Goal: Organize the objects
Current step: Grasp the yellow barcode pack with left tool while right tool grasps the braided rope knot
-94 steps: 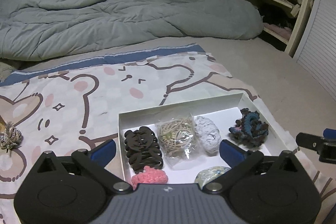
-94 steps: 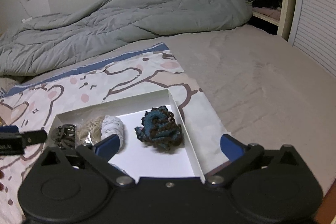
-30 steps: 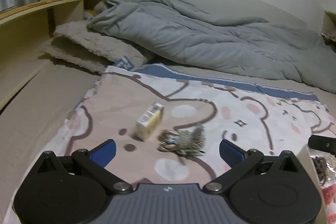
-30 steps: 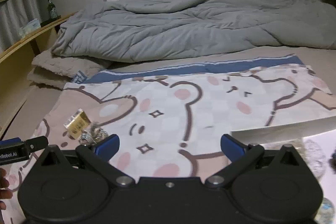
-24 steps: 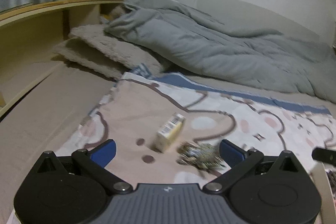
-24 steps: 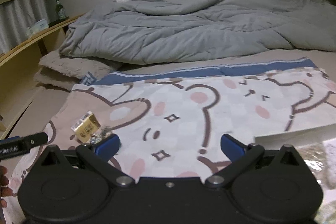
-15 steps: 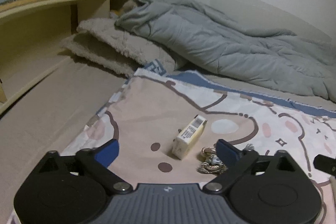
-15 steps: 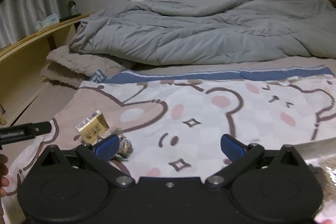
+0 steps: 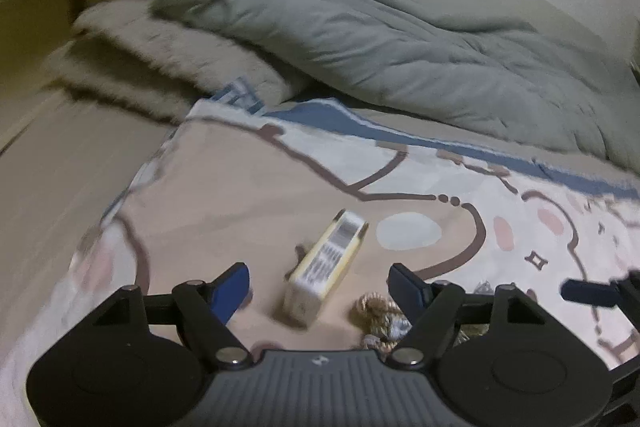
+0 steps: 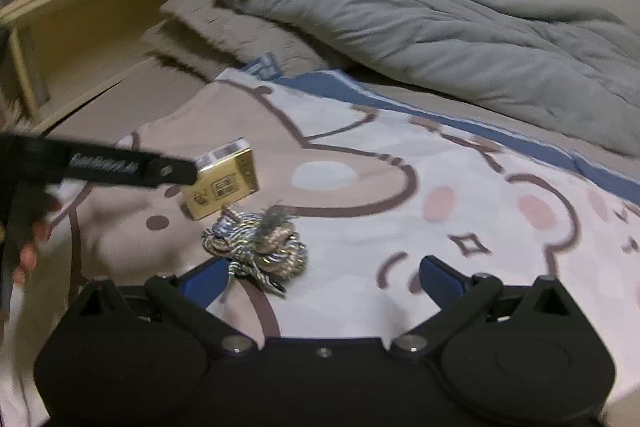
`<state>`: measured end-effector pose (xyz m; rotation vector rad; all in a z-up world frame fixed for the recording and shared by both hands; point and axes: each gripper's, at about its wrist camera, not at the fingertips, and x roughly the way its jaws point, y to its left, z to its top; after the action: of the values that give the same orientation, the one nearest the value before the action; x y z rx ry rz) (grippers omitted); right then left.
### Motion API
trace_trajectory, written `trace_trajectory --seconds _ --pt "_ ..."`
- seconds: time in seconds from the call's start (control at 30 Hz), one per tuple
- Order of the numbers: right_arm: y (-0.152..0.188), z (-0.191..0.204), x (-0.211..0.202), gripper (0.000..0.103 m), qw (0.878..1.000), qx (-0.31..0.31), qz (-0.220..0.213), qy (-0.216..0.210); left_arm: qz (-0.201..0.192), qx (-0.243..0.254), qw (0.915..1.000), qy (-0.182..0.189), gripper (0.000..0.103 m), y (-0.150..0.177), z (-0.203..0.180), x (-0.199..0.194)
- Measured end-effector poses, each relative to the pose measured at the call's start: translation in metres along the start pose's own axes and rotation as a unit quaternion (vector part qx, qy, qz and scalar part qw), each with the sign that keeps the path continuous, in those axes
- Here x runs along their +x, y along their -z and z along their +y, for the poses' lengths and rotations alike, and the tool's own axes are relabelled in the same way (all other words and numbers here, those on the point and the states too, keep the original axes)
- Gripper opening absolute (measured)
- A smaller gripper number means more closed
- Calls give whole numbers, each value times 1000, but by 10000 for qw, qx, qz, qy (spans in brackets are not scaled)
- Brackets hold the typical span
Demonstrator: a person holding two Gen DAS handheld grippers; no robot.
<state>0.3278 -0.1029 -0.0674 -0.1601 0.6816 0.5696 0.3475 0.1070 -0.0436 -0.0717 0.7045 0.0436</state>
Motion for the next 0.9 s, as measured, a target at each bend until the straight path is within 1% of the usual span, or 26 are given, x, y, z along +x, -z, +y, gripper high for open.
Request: trace_trajectory --seconds 0.07,0.1,0.2,0.27,0.3,0.4,0.5,0.57,0.6,0.63,0.67,0.7,0.73,0.8,0.83,0.9 --pt "0 2 9 102 9998 -161 -62 -127 17 220 9998 17 77 -7 -3 8" --pt "-1 4 14 98 9994 -252 -77 -224 51 292 9995 47 76 -10 -3 11" --pt "-3 6 28 93 9978 -468 -60 -463 201 692 9973 139 71 -20 -10 22" --pt "-3 8 34 90 9963 -612 -46 -594 449 1052 9934 112 62 -26 -17 30" --pt "-4 10 38 88 9951 -760 -7 -625 622 1222 9905 54 61 -28 -21 35" --pt "-4 17 47 79 9908 -1180 119 -647 887 1482 9850 -23 57 -31 -25 42" --pt "-5 19 50 72 9886 -1281 154 -781 1076 1481 9831 6 54 -34 -27 48" --pt "-5 22 51 65 9868 -1362 151 -865 1241 1473 9813 30 48 -33 -29 53" --pt "-4 23 50 59 9860 -1388 162 -912 1358 1509 9792 9 48 -31 -30 55" --pt "-4 25 50 55 9854 -1396 188 -957 1465 1552 9770 -43 45 -29 -31 58" --pt "-3 26 50 54 9853 -1395 204 -960 1518 1581 9756 -117 38 -26 -32 60" --pt "-2 28 49 50 9852 -1411 206 -950 1521 1560 9758 -179 33 -25 -31 60" --pt "-1 28 47 46 9852 -1411 200 -950 1510 1453 9776 -208 31 -24 -29 60" --pt "0 29 44 43 9864 -1343 215 -929 1426 1237 9817 -233 29 -23 -25 57" --pt "0 29 43 40 9868 -1311 239 -914 1382 1186 9829 -262 29 -23 -24 55" --pt "-2 28 39 37 9884 -1205 269 -881 1271 1093 9853 -334 29 -22 -23 47"
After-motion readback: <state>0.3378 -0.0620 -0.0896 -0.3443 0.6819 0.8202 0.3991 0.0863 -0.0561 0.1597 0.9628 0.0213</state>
